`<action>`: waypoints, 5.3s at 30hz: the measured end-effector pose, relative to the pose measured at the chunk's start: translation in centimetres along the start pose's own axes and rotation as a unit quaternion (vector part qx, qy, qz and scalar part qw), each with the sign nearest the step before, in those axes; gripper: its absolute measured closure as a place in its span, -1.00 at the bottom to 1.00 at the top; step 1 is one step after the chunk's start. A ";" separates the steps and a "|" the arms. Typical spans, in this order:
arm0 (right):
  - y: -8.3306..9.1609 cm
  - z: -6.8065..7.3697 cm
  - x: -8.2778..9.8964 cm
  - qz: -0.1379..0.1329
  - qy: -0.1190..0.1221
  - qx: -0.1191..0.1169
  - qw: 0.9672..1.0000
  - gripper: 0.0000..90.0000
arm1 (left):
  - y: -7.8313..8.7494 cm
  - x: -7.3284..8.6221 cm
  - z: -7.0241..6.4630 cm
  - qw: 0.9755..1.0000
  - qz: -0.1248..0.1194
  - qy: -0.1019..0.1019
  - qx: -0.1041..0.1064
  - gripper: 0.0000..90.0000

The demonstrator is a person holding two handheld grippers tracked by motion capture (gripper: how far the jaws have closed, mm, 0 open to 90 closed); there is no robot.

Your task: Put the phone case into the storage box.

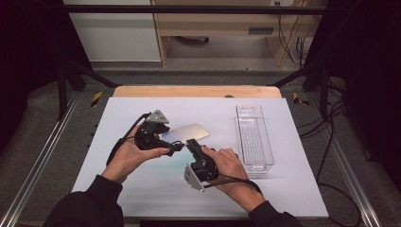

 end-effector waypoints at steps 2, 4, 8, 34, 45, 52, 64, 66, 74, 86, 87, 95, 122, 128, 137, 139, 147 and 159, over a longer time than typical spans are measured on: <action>0.1 -0.1 0.1 0.003 -0.003 -0.001 1.000 0.81 | -0.1 0.0 -0.1 1.000 -0.004 0.004 0.002 -0.63; 0.2 -0.1 0.1 0.002 -0.001 -0.002 1.000 0.81 | 0.0 -0.1 -0.2 1.000 -0.006 0.003 0.003 -0.63; 0.3 -0.1 0.3 0.005 -0.007 -0.003 1.000 0.81 | -0.4 0.0 -0.3 1.000 -0.010 0.008 0.002 -0.63; -0.2 0.2 1.1 0.014 -0.022 -0.023 0.999 0.82 | 1.9 -0.2 0.6 0.989 -0.134 0.056 -0.035 -0.81; -0.1 -0.1 1.5 0.020 -0.036 -0.026 0.999 0.82 | 3.6 1.7 2.0 0.973 -0.185 0.053 -0.130 -0.91; -0.2 0.0 1.8 0.018 -0.026 -0.030 0.999 0.82 | 4.2 3.4 2.0 0.960 -0.209 0.043 -0.179 -0.90; 0.2 -0.2 2.3 0.025 -0.036 -0.034 0.998 0.82 | 4.6 6.9 -0.1 0.943 -0.236 0.048 -0.231 -0.91; 0.3 -0.2 2.4 0.030 -0.045 -0.034 0.998 0.82 | 4.8 8.2 -0.3 0.937 -0.238 0.053 -0.250 -0.91; 0.4 -0.8 2.8 0.033 -0.064 -0.039 0.997 0.82 | 5.5 11.9 0.5 0.928 -0.250 0.078 -0.267 -0.92; -0.2 -2.0 3.2 0.035 -0.140 -0.049 0.988 0.82 | 5.4 13.9 0.9 0.929 -0.247 0.083 -0.264 -0.93; -0.3 -2.1 3.2 0.035 -0.143 -0.051 0.988 0.82 | 5.4 13.9 0.9 0.929 -0.248 0.083 -0.264 -0.93; -0.4 -2.9 3.2 0.024 -0.213 -0.076 0.974 0.82 | 5.6 14.1 0.8 0.927 -0.250 0.083 -0.267 -0.94; -0.8 -7.3 3.2 0.000 -0.329 -0.067 0.942 0.82 | 5.6 14.3 1.0 0.927 -0.255 0.096 -0.258 -0.95; -0.8 -8.3 4.2 0.000 -0.361 -0.064 0.931 0.82 | 5.5 14.3 1.0 0.928 -0.252 0.095 -0.257 -0.95; -1.0 -9.4 5.7 -0.001 -0.411 -0.063 0.910 0.82 | 5.4 14.4 1.0 0.929 -0.251 0.100 -0.254 -0.95; -1.0 -9.6 5.9 -0.001 -0.419 -0.062 0.906 0.82 | 5.4 14.4 1.0 0.928 -0.252 0.101 -0.254 -0.95; -1.2 -10.1 6.7 -0.005 -0.447 -0.067 0.892 0.82 | 5.2 14.2 0.8 0.931 -0.256 0.100 -0.242 -0.97; -1.3 -11.3 8.1 -0.011 -0.495 -0.063 0.867 0.82 | 5.2 14.2 0.8 0.931 -0.259 0.099 -0.238 -0.97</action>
Point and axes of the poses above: each handheld gripper's, and its own axes: y roughly backward along the jaws, x roughly out of its underside, z roughly to its left, the point moved 8 cm from there along -y, roughly forward along the jaws, and after that the axes turned 12 degrees about -y, right-handed, at the moved point
